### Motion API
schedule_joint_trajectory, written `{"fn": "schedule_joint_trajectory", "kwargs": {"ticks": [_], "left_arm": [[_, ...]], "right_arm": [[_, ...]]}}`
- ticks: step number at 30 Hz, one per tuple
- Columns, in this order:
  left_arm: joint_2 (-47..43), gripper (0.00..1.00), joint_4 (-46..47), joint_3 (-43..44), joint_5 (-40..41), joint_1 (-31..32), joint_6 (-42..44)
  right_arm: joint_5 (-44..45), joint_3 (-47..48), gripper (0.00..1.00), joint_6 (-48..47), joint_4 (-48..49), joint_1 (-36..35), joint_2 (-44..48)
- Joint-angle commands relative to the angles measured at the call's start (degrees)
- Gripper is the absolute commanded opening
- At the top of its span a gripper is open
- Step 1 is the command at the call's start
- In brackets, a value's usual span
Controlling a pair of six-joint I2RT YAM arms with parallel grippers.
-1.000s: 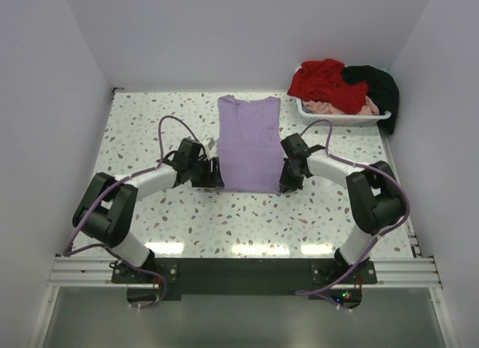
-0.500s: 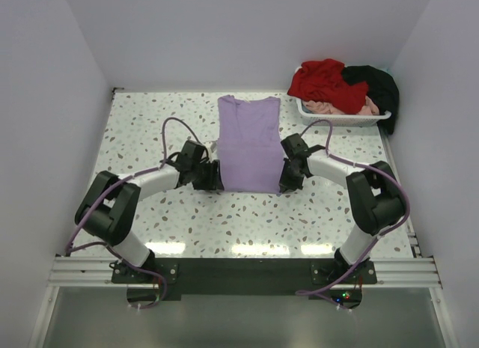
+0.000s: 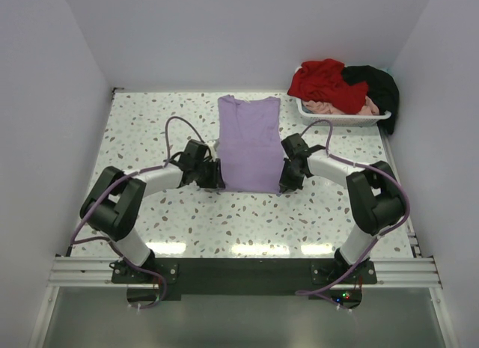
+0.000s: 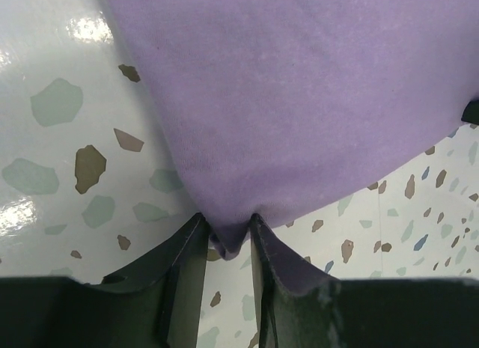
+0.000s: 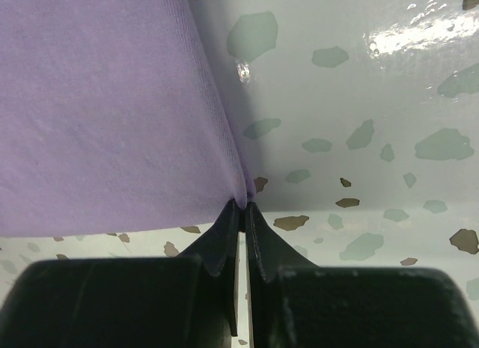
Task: Fold and stack the t-shirts
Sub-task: Fold the tshirt
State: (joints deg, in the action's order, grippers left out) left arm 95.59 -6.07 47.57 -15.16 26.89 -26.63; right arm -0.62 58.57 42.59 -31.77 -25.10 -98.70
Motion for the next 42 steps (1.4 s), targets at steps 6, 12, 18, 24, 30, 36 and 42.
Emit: {"fn": "schedule_joint_trajectory", "kwargs": {"ticks": [6, 12, 18, 24, 30, 36, 42], "left_arm": [[2.76, 0.18, -3.87, -1.25, 0.75, 0.97, 0.09], [1.71, 0.0, -5.36, -1.52, 1.53, 0.97, 0.18], [-3.03, 0.0, -8.43, -2.22, 5.75, 0.97, 0.27], [-7.43, 0.0, -10.98, -4.33, 7.07, 0.97, -0.7], [-11.74, 0.0, -12.21, -6.35, 4.88, 2.11, -1.75], [-16.92, 0.0, -16.95, -5.74, 3.21, 2.64, -3.51], [-23.07, 0.0, -23.46, -5.65, 0.31, 2.99, -5.0]], "right_arm": [[0.71, -0.12, 0.0, -0.49, -0.05, -0.12, 0.17], [0.71, 0.14, 0.0, -0.49, -0.83, -0.12, 0.78], [1.41, 0.85, 0.0, -1.45, -3.73, -0.12, 3.15], [3.96, 0.5, 0.0, -1.98, -6.63, -0.12, 7.11], [4.14, -2.05, 0.0, -1.63, -8.3, -0.91, 12.64], [5.28, -3.9, 0.0, -0.49, -11.73, -3.63, 18.87], [8.09, -4.16, 0.0, 2.23, -16.3, -8.64, 23.63]]}}
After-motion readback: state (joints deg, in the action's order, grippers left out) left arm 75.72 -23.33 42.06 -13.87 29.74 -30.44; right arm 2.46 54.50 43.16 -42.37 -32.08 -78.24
